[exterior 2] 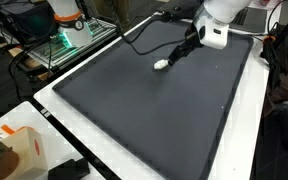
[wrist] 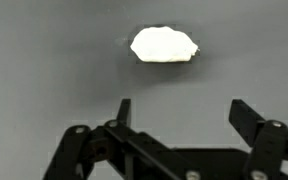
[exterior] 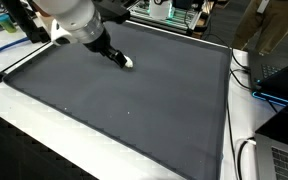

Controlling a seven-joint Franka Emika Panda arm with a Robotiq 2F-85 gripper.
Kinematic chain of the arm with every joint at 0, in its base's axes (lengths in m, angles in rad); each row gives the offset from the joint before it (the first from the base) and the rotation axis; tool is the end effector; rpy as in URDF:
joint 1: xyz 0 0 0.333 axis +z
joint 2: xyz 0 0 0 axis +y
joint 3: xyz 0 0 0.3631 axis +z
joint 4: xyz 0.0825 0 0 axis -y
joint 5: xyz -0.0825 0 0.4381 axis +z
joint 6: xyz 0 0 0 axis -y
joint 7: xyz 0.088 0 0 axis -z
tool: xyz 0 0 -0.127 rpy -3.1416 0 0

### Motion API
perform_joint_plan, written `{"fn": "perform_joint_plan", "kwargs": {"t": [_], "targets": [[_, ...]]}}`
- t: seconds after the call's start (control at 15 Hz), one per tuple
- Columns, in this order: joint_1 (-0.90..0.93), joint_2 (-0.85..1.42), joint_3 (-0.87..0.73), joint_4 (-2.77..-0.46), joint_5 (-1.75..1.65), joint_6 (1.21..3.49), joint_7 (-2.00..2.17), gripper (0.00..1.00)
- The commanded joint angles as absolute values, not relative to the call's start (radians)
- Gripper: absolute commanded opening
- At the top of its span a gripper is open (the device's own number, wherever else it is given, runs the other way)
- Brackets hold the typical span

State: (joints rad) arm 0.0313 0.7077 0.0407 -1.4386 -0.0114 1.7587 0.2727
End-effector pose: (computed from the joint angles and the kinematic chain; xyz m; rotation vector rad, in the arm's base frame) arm 0.7432 0.0477 0.2355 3.0204 -0.3045 -0.5907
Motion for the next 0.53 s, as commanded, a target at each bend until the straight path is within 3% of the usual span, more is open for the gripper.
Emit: {"fn": "perform_joint_plan", "kwargs": {"t": [0.0,0.47], "targets": [[0.042,0.785,0.022,-1.33,0.022,1.656,0.261,1.0],[0.038,0.853,0.021,-1.233,0.038,1.529,0.266,1.0]]}}
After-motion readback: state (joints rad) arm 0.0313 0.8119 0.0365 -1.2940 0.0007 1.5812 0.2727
